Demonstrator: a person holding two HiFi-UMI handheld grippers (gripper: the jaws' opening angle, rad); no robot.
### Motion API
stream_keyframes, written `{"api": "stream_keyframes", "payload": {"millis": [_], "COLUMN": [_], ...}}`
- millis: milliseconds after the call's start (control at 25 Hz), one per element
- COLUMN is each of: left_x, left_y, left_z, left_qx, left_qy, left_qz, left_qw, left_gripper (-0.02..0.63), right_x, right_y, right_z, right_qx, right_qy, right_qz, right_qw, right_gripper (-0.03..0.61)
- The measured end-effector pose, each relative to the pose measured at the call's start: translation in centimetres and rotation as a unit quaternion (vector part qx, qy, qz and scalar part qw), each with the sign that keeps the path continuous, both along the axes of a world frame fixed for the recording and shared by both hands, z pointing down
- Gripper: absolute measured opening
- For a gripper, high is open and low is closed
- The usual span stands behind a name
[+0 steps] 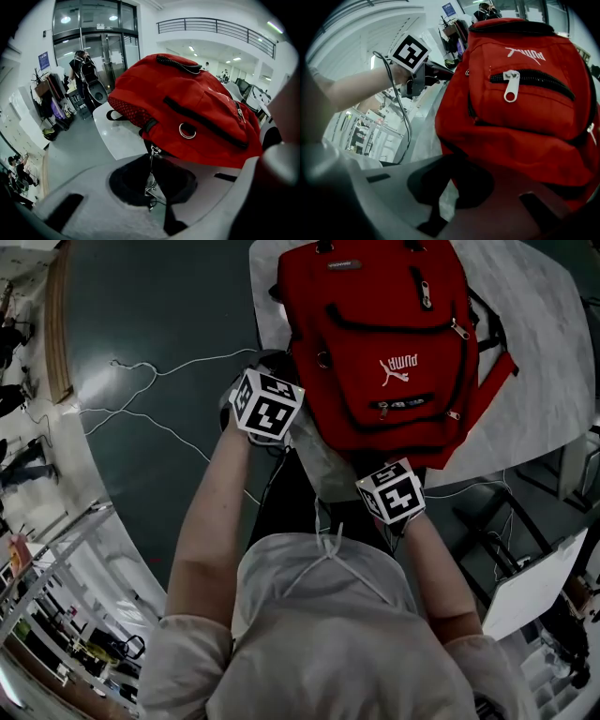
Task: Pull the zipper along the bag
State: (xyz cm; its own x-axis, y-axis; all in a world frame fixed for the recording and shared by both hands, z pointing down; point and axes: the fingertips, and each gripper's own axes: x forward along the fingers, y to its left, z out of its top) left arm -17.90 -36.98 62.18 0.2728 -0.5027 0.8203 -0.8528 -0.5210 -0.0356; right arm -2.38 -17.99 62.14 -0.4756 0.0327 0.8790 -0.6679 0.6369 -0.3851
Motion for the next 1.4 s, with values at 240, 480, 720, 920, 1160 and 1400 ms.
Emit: {"api": "stream_keyframes", "payload": {"millis": [240, 480, 720, 920, 1160, 1400], "left_x": [-0.2, 0.5, 2.0, 3.4, 5.3, 7.6], "left_y": [0.5, 2.8, 7.6, 11.6, 14.7, 16.3], "left_z": [-0.3, -1.9, -4.4, -7.3, -11.7, -17.8], "left_qx": [0.016, 0.015, 0.036, 0.043, 0.078, 0.149], "left_qy": [0.01, 0.047, 0.078, 0.116, 0.167, 0.175], "left_qz": [-0.039, -0.072, -0.1, -0.119, -0.151, -0.151], "left_qw": [0.9991, 0.9961, 0.9912, 0.9852, 0.9713, 0.9614], "left_gripper": [0.026, 0.096, 0.101, 0.101, 0.071, 0.023], "right_x": [0.1, 0.0, 0.1, 0.0, -1.0, -0.7], "right_y": [0.0, -0.2, -0.3, 0.4, -0.8, -2.1], "right_z": [0.1, 0.0, 0.1, -1.7, -7.4, -14.8], "right_qx": [0.001, 0.02, 0.041, 0.062, 0.136, 0.215], "right_qy": [-0.001, 0.0, 0.0, -0.016, -0.07, -0.131], "right_qz": [-0.001, -0.002, 0.006, 0.02, 0.027, 0.048], "right_qw": [1.0, 1.0, 0.999, 0.998, 0.988, 0.967], "right_gripper": [0.026, 0.026, 0.026, 0.026, 0.026, 0.026]}}
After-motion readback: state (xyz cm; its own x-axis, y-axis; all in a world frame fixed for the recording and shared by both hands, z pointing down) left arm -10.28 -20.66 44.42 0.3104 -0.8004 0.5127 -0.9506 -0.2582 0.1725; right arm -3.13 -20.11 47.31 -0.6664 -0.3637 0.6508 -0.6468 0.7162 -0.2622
